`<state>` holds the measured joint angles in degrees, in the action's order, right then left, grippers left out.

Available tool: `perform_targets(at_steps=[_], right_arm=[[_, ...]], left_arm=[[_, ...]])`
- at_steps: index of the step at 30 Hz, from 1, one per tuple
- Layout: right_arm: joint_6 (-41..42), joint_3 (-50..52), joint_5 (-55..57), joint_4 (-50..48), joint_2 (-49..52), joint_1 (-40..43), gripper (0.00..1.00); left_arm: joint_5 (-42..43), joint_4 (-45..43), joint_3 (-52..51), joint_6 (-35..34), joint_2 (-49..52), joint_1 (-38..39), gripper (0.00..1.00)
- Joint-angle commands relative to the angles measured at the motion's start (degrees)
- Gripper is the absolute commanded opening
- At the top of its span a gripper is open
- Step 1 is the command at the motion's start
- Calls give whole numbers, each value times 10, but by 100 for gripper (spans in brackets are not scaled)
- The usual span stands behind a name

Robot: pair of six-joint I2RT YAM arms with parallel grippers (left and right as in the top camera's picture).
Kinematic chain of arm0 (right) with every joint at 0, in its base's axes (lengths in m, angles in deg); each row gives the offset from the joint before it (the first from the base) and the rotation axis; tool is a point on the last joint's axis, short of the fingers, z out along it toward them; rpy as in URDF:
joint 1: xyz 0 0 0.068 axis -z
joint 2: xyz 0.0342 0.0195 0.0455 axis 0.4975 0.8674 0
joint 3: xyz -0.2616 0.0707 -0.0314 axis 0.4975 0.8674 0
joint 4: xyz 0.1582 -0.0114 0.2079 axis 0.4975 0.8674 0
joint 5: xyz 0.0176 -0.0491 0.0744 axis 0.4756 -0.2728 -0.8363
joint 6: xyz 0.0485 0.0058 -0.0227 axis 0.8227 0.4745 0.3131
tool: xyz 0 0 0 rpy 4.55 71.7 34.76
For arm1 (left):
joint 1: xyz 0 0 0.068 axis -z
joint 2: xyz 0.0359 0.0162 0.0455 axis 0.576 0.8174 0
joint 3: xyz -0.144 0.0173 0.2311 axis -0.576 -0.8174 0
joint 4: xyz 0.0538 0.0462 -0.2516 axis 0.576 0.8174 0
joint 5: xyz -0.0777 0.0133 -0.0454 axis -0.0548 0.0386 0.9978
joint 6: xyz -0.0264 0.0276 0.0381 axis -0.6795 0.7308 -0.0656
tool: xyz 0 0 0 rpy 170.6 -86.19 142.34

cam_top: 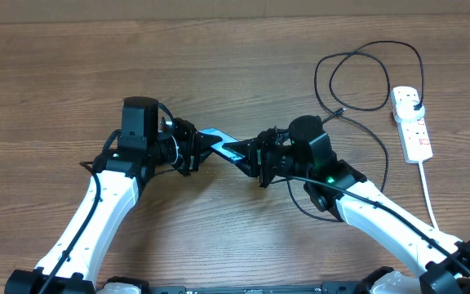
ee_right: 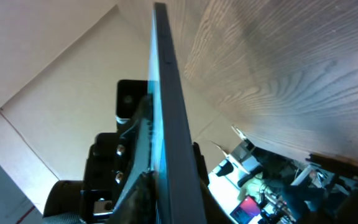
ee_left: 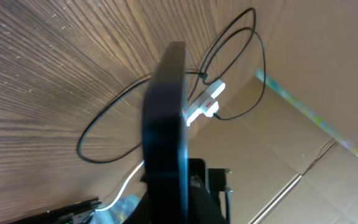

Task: Plug charger to phone and switch on socket
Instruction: 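Release the phone from the right gripper and move it toward the cable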

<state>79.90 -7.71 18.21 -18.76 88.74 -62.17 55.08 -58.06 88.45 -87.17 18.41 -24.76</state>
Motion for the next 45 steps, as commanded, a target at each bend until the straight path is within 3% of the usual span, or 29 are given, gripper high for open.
perform_targets(at_steps=[1, 4, 7, 9, 11, 14, 23, 29, 35, 40, 45], right_arm=[[-15, -1, -72, 5, -7, -31, 20], [-26, -1, -72, 5, -7, -31, 25], [-80, -1, -68, 5, -7, -30, 25], [-171, -1, -43, 5, -7, -26, 26], [-291, -1, -9, 9, -7, -20, 38], [-415, -1, 47, 51, -7, -6, 43], [-602, -2, 205, 163, -7, 78, 46], [-684, -3, 405, 214, -7, 111, 56], [-711, -33, 551, 221, 6, 113, 54], [-711, -129, 580, 302, 100, 144, 51], [-656, -255, 579, 426, 233, 179, 48]], left_arm=[[-4, -12, 9, 17, -2, 5, 4], [-29, -12, 9, 23, -2, 5, 4], [-73, -10, 9, 73, -2, 5, 4], [-97, 0, 9, 119, -2, 5, 4], [-108, 16, 9, 152, -2, 4, 4], [-107, 33, 9, 204, -2, 4, 4], [-73, 60, 9, 253, -1, 4, 4], [-79, 59, 9, 253, -1, 5, 5], [-71, 57, 9, 252, -1, 5, 4], [-71, 57, 9, 252, -1, 5, 4], [-75, 57, 9, 253, -1, 5, 5]])
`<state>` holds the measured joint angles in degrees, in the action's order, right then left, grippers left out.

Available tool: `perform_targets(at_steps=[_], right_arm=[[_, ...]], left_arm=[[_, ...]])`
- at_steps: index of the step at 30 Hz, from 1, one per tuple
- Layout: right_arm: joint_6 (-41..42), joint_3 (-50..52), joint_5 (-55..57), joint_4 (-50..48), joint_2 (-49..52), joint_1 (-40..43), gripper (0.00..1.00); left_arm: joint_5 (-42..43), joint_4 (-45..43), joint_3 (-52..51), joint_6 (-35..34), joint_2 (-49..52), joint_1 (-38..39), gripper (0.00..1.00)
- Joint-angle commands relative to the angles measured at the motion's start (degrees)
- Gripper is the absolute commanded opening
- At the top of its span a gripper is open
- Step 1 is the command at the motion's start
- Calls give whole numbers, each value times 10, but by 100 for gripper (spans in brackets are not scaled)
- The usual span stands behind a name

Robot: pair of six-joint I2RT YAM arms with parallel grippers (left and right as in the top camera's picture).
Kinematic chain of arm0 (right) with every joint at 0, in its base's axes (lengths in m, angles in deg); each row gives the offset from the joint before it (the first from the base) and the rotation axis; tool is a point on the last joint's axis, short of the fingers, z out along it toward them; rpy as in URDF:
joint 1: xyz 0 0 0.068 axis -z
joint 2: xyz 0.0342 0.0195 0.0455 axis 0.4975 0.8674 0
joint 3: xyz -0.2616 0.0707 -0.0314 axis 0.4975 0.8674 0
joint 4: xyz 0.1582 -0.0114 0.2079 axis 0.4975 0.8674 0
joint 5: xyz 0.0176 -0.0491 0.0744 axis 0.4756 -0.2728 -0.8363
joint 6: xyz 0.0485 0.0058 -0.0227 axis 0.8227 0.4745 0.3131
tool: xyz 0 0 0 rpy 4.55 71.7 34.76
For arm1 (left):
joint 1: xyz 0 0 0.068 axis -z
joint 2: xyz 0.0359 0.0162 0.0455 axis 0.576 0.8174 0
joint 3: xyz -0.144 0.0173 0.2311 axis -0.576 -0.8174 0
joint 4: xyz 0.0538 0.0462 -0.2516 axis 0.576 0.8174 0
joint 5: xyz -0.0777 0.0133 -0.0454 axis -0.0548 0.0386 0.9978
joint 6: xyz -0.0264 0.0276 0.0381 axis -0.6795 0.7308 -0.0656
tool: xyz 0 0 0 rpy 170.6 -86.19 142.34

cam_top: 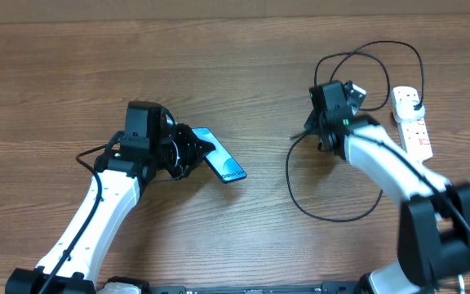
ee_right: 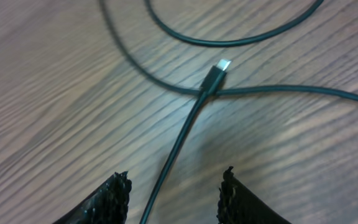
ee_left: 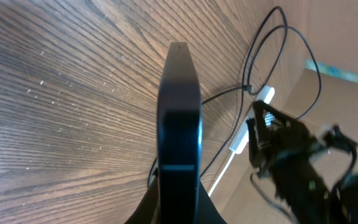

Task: Plug charger to phone and switch on socket
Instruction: 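Release the phone from the right gripper and move it toward the cable, then grasp the black USB-C plug with the right gripper and lift it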

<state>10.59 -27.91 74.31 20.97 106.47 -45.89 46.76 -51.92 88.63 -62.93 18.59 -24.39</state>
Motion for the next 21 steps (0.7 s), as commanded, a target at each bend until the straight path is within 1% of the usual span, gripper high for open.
perform_targets(at_steps=[1, 3, 4, 5, 6, 8, 14, 16, 17, 19, 21], right_arm=[[51, -58, 18, 33, 67, 19, 47], [87, -59, 2, 34, 87, 25, 44], [92, -59, -1, 33, 90, 26, 43], [109, -59, -19, 25, 101, 26, 39], [111, -59, -24, 18, 106, 26, 38], [124, -59, -28, 12, 112, 23, 37], [124, -59, -23, -22, 141, 22, 36], [126, -59, -23, -25, 155, 24, 30], [126, -59, -23, -24, 161, 24, 23], [126, -59, -30, -15, 167, 21, 15], [126, -59, -39, -3, 168, 15, 11]], left_arm=[[8, -4, 7, 10, -3, 1, 5], [7, -5, 7, 10, -3, 1, 5], [7, -4, 7, 10, -3, 1, 6], [7, -4, 7, 10, -3, 1, 6], [5, -4, 7, 10, -3, 1, 6], [5, -5, 7, 10, -3, 1, 5], [6, -4, 7, 10, -3, 1, 6], [7, -4, 7, 10, -3, 1, 6], [6, -4, 7, 10, -3, 1, 6], [5, -4, 7, 10, -3, 1, 6], [5, -5, 7, 10, -3, 1, 5]])
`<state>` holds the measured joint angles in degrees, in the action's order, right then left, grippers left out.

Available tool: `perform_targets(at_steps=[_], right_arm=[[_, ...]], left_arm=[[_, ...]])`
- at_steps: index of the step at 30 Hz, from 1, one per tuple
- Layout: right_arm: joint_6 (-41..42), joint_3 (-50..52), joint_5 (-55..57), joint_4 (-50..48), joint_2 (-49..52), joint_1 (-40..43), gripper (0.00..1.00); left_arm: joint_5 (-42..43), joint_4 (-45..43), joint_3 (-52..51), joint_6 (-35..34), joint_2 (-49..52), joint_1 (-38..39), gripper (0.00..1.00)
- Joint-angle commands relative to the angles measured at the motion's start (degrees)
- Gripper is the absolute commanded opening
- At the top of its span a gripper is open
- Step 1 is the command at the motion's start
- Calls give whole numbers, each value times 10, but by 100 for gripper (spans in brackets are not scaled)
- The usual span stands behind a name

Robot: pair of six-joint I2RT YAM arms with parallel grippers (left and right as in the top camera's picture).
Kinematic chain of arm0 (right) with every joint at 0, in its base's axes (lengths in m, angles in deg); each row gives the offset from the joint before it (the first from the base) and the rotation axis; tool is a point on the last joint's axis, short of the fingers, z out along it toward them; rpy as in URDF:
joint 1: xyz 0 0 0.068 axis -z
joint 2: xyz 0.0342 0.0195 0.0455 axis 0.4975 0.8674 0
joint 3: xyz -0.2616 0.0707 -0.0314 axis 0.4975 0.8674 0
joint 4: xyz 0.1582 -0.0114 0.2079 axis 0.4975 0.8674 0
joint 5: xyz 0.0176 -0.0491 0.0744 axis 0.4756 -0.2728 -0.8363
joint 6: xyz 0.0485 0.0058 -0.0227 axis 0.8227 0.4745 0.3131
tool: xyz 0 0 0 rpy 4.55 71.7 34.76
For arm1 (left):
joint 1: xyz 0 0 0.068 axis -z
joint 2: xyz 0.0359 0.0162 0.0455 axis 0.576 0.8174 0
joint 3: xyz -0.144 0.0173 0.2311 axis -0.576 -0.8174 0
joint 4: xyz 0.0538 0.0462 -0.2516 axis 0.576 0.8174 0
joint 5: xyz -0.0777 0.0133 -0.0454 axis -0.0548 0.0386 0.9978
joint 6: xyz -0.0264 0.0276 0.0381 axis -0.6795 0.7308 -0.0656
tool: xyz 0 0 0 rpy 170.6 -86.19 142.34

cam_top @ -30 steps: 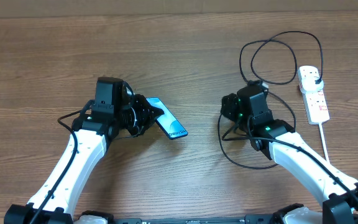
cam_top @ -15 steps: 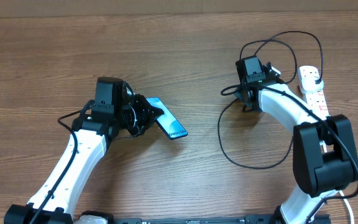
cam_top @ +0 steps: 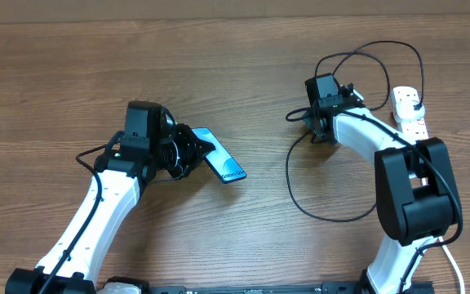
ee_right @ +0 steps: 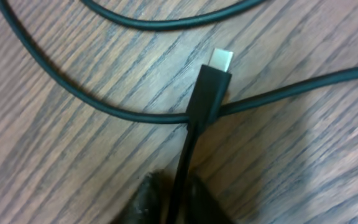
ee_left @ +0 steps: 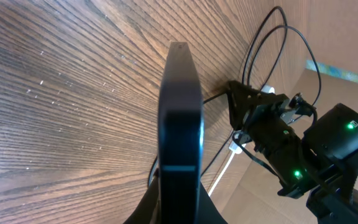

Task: Plug charger to phone and switch on socket
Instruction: 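Grasp the black USB-C plug with the right gripper and lift it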

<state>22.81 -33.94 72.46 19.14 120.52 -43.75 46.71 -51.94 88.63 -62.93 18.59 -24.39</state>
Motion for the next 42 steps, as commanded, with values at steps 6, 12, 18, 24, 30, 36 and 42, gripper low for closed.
perform_targets(at_steps=[6, 12, 18, 24, 30, 36, 42], right_arm=[[-43, 1, -96, 30, 6, -16, 4], [-186, 1, -197, 132, -163, -15, 4], [-360, 1, -381, 300, -384, -15, 4], [-469, 2, -553, 404, -574, -15, 4], [-435, 23, -583, 428, -658, -42, 4], [-343, 137, -572, 335, -661, -107, 4], [-265, 183, -522, 251, -650, -177, 4]], left_arm=[[22, 4, 7, 10, -3, 1, 4], [62, 25, 7, 22, -3, 1, 4], [212, -85, 7, 120, -3, -13, 4], [308, -262, 7, 81, -3, -35, 4], [349, -324, 7, 69, -3, -25, 4], [357, -322, 7, 64, -3, -21, 4], [370, -322, 7, 66, -3, -21, 4]])
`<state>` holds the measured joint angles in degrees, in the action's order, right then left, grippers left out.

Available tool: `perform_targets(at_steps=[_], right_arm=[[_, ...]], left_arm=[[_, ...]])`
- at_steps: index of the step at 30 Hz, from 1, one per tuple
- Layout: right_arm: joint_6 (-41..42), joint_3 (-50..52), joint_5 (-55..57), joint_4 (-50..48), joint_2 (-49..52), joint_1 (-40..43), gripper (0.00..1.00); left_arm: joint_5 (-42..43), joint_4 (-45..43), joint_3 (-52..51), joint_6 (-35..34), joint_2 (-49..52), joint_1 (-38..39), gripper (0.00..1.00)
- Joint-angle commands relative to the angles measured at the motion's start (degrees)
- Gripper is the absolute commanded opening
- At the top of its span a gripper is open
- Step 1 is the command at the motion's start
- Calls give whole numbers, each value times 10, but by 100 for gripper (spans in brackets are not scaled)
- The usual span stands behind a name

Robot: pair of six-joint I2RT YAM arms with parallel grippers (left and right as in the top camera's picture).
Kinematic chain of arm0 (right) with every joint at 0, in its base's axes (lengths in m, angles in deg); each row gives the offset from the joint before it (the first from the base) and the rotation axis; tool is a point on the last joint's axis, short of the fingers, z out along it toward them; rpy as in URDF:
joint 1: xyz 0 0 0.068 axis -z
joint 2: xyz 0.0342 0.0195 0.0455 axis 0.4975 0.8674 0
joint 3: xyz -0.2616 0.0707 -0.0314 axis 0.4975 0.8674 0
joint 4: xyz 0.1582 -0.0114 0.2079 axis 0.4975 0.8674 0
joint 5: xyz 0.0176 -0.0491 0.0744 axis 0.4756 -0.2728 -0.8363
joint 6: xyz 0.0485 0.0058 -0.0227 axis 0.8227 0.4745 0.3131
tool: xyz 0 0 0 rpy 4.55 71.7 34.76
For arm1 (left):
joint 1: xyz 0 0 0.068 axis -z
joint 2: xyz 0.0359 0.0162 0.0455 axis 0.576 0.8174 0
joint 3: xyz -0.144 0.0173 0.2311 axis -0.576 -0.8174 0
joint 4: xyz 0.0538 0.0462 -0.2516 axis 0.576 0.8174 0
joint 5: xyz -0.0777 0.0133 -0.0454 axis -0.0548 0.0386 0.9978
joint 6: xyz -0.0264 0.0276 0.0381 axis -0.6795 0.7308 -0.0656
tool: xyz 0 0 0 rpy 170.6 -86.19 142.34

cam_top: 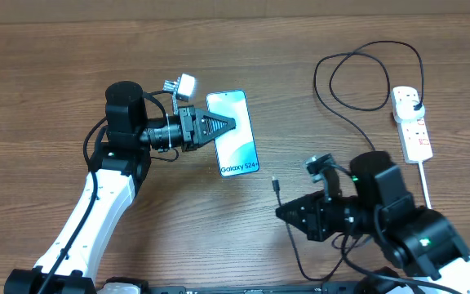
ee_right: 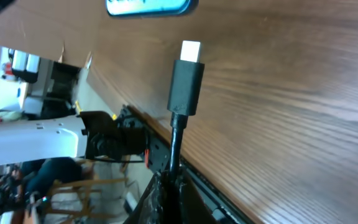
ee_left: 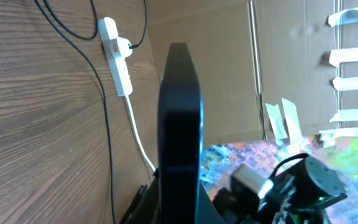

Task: Plug charger to phone and switch on socket
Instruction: 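Grasp the black USB-C plug with the right gripper and lift it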

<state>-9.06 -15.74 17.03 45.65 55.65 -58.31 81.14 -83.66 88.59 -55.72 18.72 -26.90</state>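
The phone (cam_top: 233, 133) shows its lit screen to the overhead camera, with my left gripper (cam_top: 221, 125) shut on its left edge. In the left wrist view the phone (ee_left: 180, 118) appears edge-on as a dark slab. My right gripper (cam_top: 288, 214) is shut on the black charger cable (cam_top: 357, 110) just behind the plug (cam_top: 275, 184), which it holds off the table below the phone's bottom edge. The plug (ee_right: 187, 76) points its metal tip toward the phone (ee_right: 151, 5) in the right wrist view. The white socket strip (cam_top: 411, 122) lies at the far right.
The cable makes loose loops (cam_top: 370, 73) at the back right and runs to a plug in the strip. The strip (ee_left: 115, 56) and its white lead (ee_left: 138, 140) also show in the left wrist view. Brown cardboard walls stand beyond the table's far edge.
My right gripper was at the cable's plug end at the back right. It now holds the plug in the air at the front centre. The left gripper has turned the phone screen-up and moved it back.
Both grippers held the phone between them at the table's middle. Then the left held it alone while the right hung open over the plug end at the back right. The right then closed on the cable, and now holds the plug near the phone.
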Motion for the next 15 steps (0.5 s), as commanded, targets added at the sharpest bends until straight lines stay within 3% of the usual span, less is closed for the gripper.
perform_targets(at_steps=[1, 8, 15], right_arm=[[65, 1, 49, -18, 2, -46, 4], [108, 1, 119, -89, 45, -146, 4], [123, 1, 116, -181, 75, -161, 4]], left_arm=[[23, -4, 7, -6, -4, 4, 4], [-35, -5, 7, -14, -4, 4, 4], [4, -41, 7, -8, -4, 12, 4]])
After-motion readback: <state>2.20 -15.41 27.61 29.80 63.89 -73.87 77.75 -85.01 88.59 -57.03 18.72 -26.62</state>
